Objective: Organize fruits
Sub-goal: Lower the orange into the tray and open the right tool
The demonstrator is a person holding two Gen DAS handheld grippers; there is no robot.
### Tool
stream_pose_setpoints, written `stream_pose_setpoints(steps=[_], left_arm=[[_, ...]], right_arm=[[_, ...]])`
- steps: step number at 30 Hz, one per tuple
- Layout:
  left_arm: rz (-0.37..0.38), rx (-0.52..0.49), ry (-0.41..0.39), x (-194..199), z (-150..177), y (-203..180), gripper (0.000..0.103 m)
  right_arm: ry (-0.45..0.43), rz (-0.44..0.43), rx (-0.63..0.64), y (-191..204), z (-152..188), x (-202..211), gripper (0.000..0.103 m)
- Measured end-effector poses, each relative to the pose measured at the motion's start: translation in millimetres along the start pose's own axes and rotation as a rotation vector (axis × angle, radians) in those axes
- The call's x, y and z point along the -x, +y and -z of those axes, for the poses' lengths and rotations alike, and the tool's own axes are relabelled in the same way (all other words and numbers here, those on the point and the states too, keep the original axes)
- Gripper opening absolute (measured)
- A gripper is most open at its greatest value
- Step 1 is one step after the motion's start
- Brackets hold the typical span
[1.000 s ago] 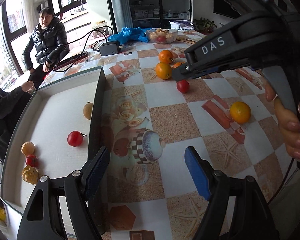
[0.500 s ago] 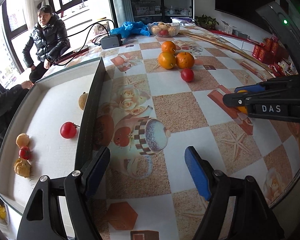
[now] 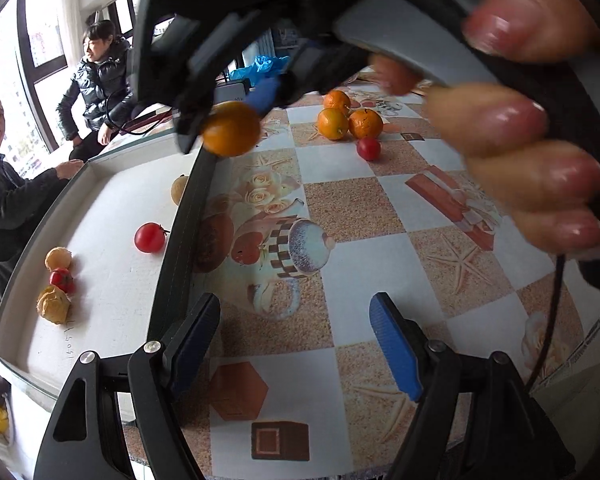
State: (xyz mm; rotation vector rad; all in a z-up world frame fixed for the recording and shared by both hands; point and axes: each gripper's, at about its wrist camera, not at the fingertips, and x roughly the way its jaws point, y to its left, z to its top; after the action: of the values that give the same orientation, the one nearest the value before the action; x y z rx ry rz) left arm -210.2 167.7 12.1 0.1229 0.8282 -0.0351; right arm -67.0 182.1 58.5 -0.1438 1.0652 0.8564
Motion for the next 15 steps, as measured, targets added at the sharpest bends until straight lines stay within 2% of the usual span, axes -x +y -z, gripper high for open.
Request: stream_pose_setpoints(steps=[5, 9, 10, 11, 13, 15], left_arm=[[0.004, -0.018, -0.012, 4.5, 5.3, -0.4, 0.081], [0.01, -0.018, -0.005, 4.2, 4.1, 0.0, 0.081], [0.01, -0.019, -0.002, 3.3, 2.7, 0.2, 0.081], [0.006, -0.022, 0.001, 2.7, 1.4, -0.1, 0.081], [-0.003, -0.028, 0.006, 1.7, -3.1, -1.6, 0.081], [-0.003, -0.029, 0.001, 2.8, -10.4, -3.3, 0.081]], right_arm=[[0.076, -0.074, 0.105, 41.6, -13.8, -35.1, 0.035], [0.096, -0.037, 0.134, 47.4, -15.3, -42.9, 0.035], [0.082, -0.028, 0.123, 42.2, -15.0, -37.8, 0.039], [0.056, -0.013, 0.109, 35.6, -15.0, -29.6, 0.058], [-0.019, 0.052, 0.085, 18.8, -11.7, -7.8, 0.078], [-0.066, 0.123, 0.05, -3.2, -5.2, 12.2, 0.078]])
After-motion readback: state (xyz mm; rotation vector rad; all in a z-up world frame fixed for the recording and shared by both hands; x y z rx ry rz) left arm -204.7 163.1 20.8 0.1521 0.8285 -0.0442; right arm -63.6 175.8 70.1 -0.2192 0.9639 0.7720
